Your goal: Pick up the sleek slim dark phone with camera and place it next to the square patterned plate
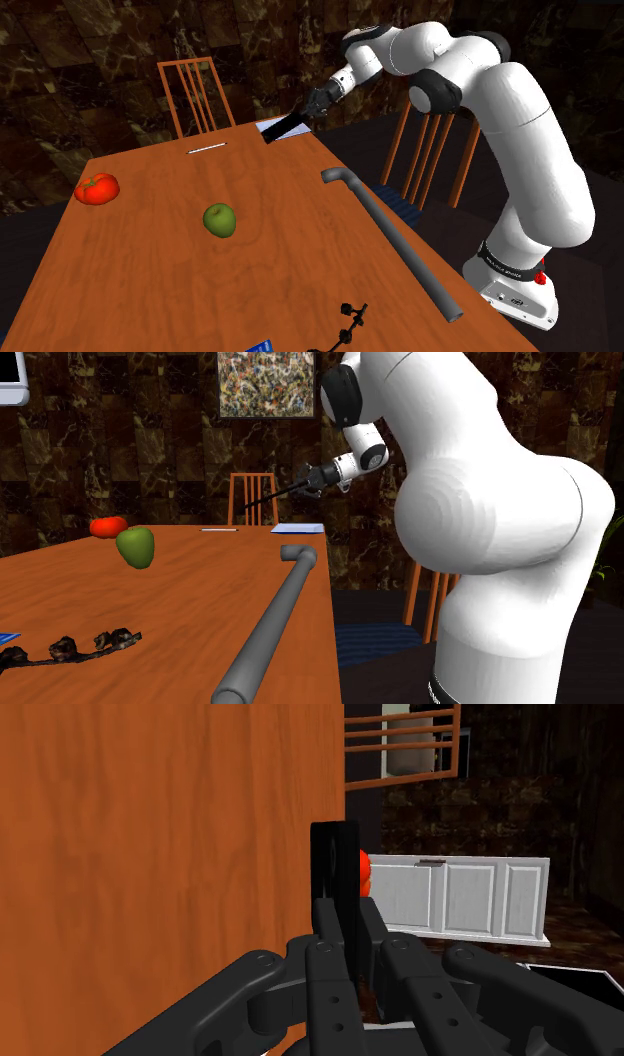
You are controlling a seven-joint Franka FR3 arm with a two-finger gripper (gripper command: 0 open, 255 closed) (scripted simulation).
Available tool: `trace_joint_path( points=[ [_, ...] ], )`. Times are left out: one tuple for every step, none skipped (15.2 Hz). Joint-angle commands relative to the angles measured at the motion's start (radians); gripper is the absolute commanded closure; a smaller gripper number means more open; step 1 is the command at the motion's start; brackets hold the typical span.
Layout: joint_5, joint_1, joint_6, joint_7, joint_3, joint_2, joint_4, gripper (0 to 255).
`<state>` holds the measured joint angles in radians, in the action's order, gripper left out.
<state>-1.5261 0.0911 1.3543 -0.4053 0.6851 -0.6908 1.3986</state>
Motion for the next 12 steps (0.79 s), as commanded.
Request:
trace_joint_path(
  points=[
    [-0.037,-0.052,-0.014,0.049,-0.021,-0.079,-0.130,255],
    [-0.059,-0.085,-0.019,0.082,-0.034,-0.129,-0.216,255],
    [-0.082,-0.121,-0.022,0.120,-0.049,-0.183,-0.313,255],
    [-0.106,-0.162,-0.023,0.165,-0.065,-0.245,-0.426,255],
    [-0.132,-0.210,-0.020,0.220,-0.082,-0.318,-0.561,255],
    [-0.131,-0.207,-0.018,0.210,-0.083,-0.320,-0.553,255],
    [-0.130,-0.205,-0.015,0.201,-0.083,-0.323,-0.545,255],
    [-0.129,-0.203,-0.013,0.191,-0.083,-0.326,-0.538,255],
    [-0.129,-0.201,-0.011,0.182,-0.084,-0.328,-0.530,255],
    [-0.129,-0.199,-0.008,0.174,-0.084,-0.332,-0.524,255],
    [-0.129,-0.197,-0.006,0.165,-0.085,-0.336,-0.519,255],
    [-0.129,-0.196,-0.003,0.157,-0.085,-0.340,-0.513,255]
  ],
)
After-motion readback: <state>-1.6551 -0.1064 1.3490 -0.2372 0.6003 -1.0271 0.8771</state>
